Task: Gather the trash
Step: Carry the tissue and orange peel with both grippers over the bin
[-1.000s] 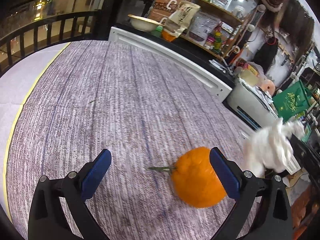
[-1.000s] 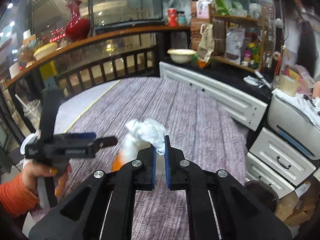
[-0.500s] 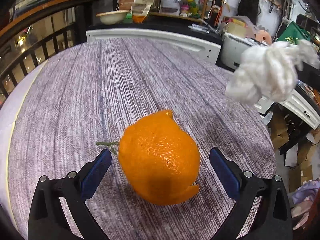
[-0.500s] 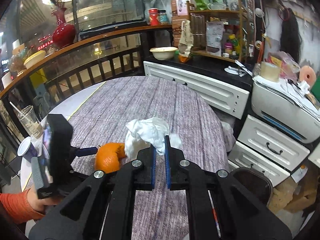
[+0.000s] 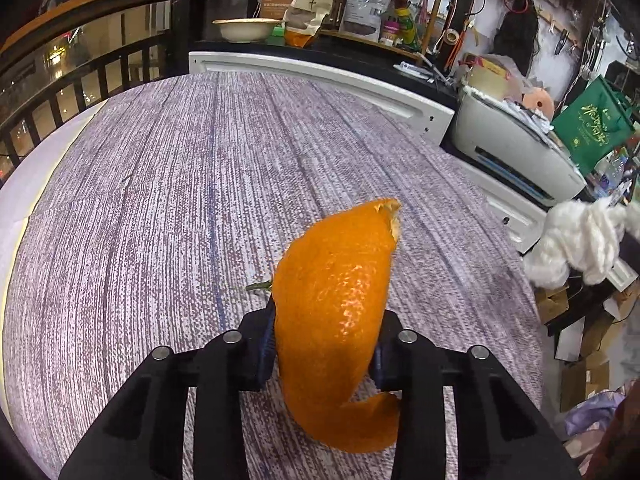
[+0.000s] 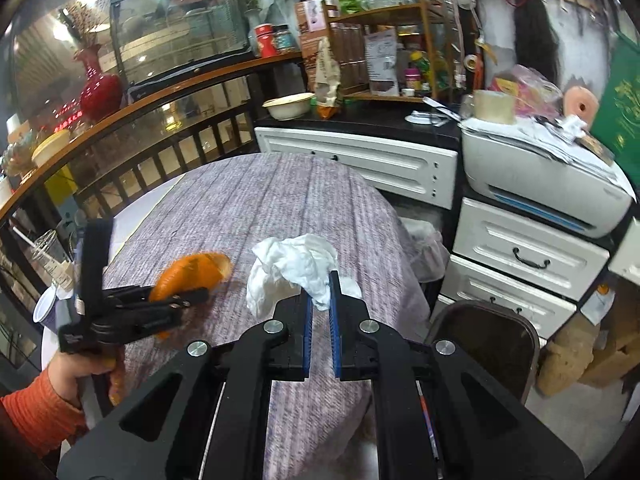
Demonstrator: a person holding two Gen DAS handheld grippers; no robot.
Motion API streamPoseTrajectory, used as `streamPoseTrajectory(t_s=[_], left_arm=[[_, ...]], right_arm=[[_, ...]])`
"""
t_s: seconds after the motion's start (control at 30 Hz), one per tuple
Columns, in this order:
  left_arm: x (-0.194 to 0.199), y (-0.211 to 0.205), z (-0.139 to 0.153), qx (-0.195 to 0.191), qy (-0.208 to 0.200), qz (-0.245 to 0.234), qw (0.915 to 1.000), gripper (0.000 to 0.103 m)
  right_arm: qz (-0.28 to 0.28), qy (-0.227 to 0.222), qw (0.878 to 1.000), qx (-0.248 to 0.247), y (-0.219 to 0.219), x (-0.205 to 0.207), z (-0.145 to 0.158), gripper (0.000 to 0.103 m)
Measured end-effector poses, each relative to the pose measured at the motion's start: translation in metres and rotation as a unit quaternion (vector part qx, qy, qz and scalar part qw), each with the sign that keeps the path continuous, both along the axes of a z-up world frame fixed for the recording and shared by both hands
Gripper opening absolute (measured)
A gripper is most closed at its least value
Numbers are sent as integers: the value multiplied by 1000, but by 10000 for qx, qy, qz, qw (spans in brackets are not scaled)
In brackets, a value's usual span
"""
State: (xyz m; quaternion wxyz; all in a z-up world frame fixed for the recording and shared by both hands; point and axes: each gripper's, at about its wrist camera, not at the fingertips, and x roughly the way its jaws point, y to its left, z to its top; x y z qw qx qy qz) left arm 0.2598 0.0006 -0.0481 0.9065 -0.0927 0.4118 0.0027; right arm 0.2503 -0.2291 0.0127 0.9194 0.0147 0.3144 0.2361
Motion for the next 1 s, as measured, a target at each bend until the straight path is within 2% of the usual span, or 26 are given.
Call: streamPoseTrajectory(t_s=[0.33, 0.63, 0.83, 1.0], left_arm=[[-24, -50, 33, -224, -591, -514, 9967, 32], [-29, -110, 50, -378, -812, -1205, 9887, 32], [-29, -143, 52, -438, -834, -1559, 9833, 32], [-31, -164, 52, -431, -848, -1773, 9796, 32]], right_arm=[[-600, -7, 9981, 163, -54, -14, -13, 8], [-1377, 197, 9902, 110, -117, -18, -32, 8], [-1801, 623, 9816, -158, -142, 1, -64, 8], [-2026, 1157, 9715, -414, -152, 27, -110, 8]])
